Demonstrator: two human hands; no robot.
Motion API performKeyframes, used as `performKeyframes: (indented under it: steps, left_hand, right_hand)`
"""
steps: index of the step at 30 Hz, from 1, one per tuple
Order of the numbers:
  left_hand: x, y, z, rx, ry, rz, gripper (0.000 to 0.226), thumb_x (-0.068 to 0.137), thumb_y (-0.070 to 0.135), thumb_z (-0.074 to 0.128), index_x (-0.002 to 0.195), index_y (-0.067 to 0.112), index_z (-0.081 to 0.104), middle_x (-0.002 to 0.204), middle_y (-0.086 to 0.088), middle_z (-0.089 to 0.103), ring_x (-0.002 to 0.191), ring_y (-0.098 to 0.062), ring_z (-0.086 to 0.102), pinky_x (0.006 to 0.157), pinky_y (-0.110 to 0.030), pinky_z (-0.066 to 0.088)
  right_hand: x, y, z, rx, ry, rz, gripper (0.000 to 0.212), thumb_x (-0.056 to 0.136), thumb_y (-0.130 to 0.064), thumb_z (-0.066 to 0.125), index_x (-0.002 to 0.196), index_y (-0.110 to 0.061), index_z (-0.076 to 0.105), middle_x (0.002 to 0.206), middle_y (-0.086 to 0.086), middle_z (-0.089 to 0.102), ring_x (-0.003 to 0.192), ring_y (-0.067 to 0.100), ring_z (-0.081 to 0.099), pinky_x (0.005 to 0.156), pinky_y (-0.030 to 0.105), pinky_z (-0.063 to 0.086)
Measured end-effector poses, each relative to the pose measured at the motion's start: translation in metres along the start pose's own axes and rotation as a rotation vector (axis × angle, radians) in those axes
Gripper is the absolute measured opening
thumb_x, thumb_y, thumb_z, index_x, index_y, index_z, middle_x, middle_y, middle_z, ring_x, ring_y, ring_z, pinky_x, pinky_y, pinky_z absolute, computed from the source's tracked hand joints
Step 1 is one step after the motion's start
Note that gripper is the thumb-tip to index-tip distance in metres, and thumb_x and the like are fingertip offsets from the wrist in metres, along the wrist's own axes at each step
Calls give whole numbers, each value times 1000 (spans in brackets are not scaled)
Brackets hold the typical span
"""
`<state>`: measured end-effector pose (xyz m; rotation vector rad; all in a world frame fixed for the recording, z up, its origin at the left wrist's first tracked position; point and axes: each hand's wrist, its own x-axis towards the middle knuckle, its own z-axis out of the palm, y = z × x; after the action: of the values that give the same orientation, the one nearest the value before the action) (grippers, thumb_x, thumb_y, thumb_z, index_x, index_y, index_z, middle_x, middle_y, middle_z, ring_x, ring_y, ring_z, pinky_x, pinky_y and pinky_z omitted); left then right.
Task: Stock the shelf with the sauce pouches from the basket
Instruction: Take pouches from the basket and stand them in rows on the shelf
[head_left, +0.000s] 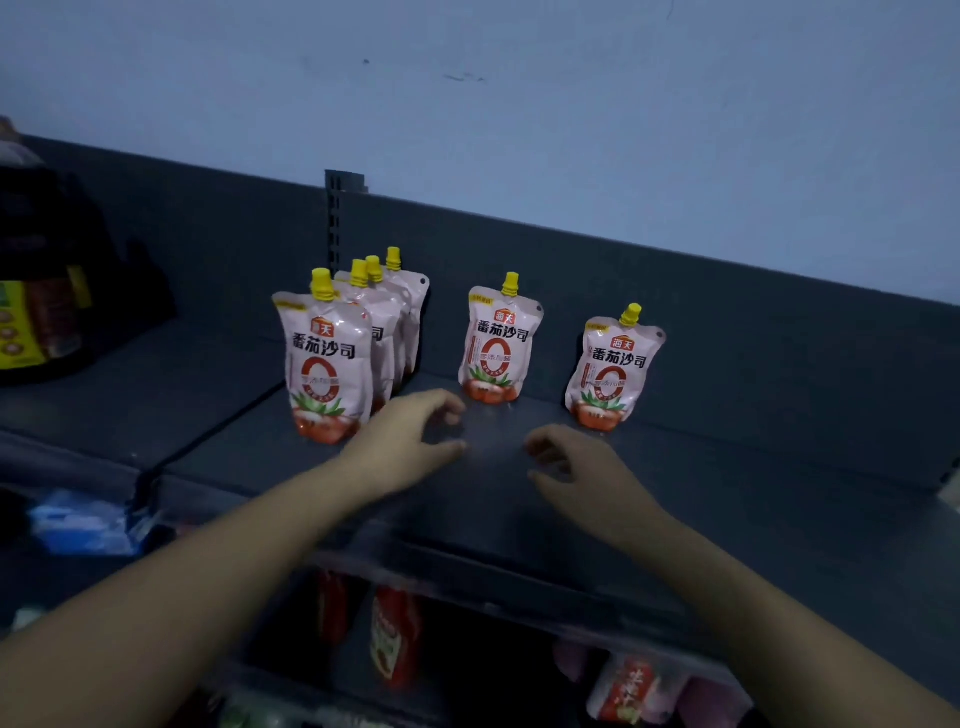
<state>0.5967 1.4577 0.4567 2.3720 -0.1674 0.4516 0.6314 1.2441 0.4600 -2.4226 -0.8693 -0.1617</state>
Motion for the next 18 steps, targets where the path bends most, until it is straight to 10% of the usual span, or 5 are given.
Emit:
performKeyframes:
  steps: [10,18]
  left_hand:
    - [-215,-13,-104,782,89,-9,34,80,26,66,112,15,61,103,-5,66,97,-28,62,82,-35,43]
    - [-377,-68,-181,1043,-89,-663,51,88,37,49,134,18,36,131,-2,47,120,-23,47,95,-34,36]
  right_hand:
    - [-33,-129,61,-190,-147,-613,37,87,-21,59,123,-13,57,119,6,61,111,26,56,89,35,42]
    - [-42,-259,167,-307,-374,-760,48,86,-19,51,133,-19,43,132,3,50,120,24,50,91,39,47]
